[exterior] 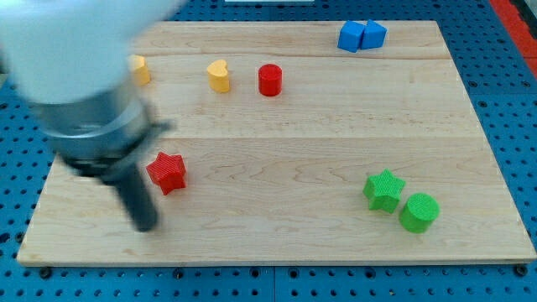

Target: Form a horizontal line with yellow and red blocks

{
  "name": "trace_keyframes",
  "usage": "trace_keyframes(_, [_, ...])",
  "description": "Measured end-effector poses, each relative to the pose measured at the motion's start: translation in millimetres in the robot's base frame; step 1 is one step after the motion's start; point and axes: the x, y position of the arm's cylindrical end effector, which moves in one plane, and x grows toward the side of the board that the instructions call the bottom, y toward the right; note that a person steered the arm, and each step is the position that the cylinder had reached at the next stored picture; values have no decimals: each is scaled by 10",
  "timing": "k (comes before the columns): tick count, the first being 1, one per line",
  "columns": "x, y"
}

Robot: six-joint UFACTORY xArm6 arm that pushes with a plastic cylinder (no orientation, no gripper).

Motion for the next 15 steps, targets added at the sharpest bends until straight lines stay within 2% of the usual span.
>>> trace_keyframes(1, [-504, 268])
trace_keyframes(4, [-1398, 1921])
trace_keyframes(6, [-2021, 2759])
trace_keyframes(7, [-1816, 2985])
trace_keyframes(8, [-1612, 2595])
trace_keyframes(9, [-2096, 2355])
trace_keyframes(10, [-2262, 2472])
trace_keyframes(11, [-2147, 2747])
trace_keyframes(12, [-2800, 3194])
trace_keyframes(13, [-3550, 2522])
trace_keyframes(15, [-3285, 1543])
